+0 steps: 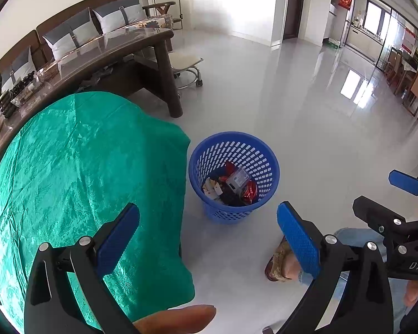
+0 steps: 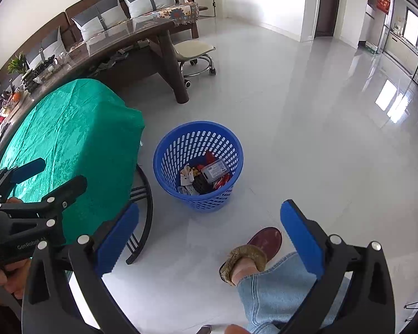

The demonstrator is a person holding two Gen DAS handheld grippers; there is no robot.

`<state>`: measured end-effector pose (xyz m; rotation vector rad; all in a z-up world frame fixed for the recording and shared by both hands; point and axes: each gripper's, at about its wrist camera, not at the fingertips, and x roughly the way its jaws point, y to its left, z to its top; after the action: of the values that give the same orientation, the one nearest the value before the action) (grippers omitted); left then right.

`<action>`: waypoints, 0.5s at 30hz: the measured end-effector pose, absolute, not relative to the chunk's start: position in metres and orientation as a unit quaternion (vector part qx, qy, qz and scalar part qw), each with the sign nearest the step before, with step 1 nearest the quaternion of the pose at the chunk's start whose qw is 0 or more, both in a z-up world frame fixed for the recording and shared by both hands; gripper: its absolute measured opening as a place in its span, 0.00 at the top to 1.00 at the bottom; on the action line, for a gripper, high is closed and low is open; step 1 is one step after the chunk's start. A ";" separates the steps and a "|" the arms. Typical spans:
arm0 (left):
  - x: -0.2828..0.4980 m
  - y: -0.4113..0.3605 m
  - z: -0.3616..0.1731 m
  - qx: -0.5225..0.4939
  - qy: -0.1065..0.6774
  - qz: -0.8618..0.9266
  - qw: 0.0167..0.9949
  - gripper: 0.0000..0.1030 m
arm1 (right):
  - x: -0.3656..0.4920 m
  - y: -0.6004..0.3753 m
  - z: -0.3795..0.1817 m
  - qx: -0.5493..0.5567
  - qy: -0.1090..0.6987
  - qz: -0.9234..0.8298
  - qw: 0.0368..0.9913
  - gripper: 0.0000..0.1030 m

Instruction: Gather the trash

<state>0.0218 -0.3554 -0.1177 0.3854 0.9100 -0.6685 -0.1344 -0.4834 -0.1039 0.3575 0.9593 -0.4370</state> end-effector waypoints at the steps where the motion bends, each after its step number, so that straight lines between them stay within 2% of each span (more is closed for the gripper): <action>1: 0.022 -0.356 -0.118 0.181 0.429 -0.315 0.827 0.05 | -0.134 -0.483 -0.104 0.170 0.455 -0.207 0.849 0.05; 15: 0.023 -0.356 -0.119 0.183 0.429 -0.314 0.827 0.05 | -0.130 -0.487 -0.104 0.171 0.456 -0.207 0.848 0.05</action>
<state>0.0231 -0.3564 -0.1187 0.3883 0.9107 -0.6675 -0.1297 -0.4867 -0.1044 0.3604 0.9611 -0.4364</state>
